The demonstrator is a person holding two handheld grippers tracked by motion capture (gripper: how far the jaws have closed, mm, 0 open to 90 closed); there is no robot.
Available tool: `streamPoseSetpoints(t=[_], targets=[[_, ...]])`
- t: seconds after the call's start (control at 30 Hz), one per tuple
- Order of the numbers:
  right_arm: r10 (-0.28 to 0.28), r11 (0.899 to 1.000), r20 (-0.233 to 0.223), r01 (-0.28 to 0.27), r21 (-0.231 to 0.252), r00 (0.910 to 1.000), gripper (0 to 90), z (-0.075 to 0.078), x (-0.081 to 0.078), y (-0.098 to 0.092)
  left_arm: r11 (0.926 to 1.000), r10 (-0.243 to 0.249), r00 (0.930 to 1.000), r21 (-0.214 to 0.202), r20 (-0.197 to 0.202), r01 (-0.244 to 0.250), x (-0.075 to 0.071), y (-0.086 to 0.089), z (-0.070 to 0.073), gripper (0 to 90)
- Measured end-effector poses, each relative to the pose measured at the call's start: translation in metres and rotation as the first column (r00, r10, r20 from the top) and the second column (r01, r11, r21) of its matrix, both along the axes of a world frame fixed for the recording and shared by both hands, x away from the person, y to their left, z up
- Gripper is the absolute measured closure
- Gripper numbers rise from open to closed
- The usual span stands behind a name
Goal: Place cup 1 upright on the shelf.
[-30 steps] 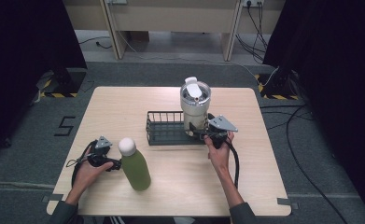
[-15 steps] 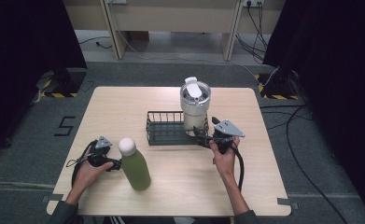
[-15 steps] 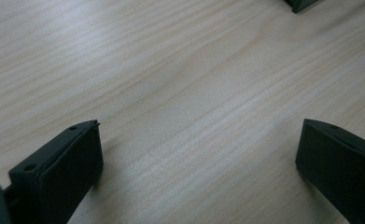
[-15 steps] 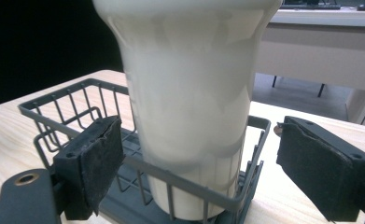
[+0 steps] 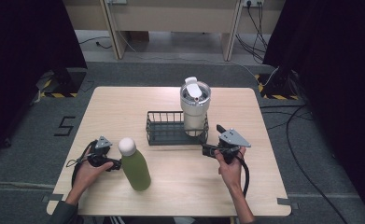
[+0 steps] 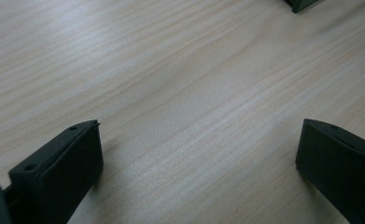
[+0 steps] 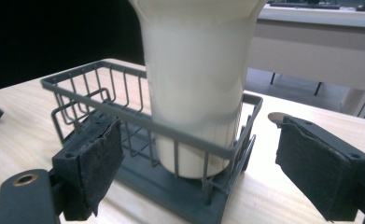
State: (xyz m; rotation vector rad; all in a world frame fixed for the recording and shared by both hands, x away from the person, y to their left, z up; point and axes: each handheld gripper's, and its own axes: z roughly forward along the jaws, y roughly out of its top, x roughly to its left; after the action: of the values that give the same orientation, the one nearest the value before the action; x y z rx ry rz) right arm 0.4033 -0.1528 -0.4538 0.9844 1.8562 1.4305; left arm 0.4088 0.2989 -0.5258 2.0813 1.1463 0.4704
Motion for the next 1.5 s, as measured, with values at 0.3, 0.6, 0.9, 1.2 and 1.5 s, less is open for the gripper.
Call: streamPoseSetpoints(t=[0.3, 0.6, 0.9, 1.2, 1.5], targets=[[0.006, 1.0, -0.005, -0.006, -0.029, 1.0, 14.9, 0.001, -0.014, -0.006, 1.0, 0.001, 1.0, -0.002, 0.002, -0.001, 0.0, 0.0, 0.0, 0.0], [0.008, 0.999, -0.018, -0.009, -0.042, 0.9998, 14.9, -0.006, -0.025, -0.013, 1.0, 0.002, 1.0, -0.002, 0.002, -0.002, 0.0, 0.0, 0.0, 0.0], [0.023, 0.999, -0.033, -0.024, -0.03, 0.9992, 14.9, -0.008, -0.033, -0.016, 1.0, 0.002, 1.0, -0.002, 0.002, -0.002, 0.0, 0.0, 0.0, 0.0], [0.042, 0.998, -0.057, -0.044, -0.033, 0.9975, 14.9, -0.014, -0.043, -0.017, 1.0, 0.002, 1.0, -0.002, 0.002, -0.002, 0.0, 0.0, 0.0, 0.0], [0.042, 0.997, -0.108, -0.049, -0.061, 0.9933, 15.0, -0.028, -0.055, -0.022, 1.0, 0.001, 1.0, -0.003, 0.001, -0.001, 0.0, 0.0, 0.0, 0.0]])
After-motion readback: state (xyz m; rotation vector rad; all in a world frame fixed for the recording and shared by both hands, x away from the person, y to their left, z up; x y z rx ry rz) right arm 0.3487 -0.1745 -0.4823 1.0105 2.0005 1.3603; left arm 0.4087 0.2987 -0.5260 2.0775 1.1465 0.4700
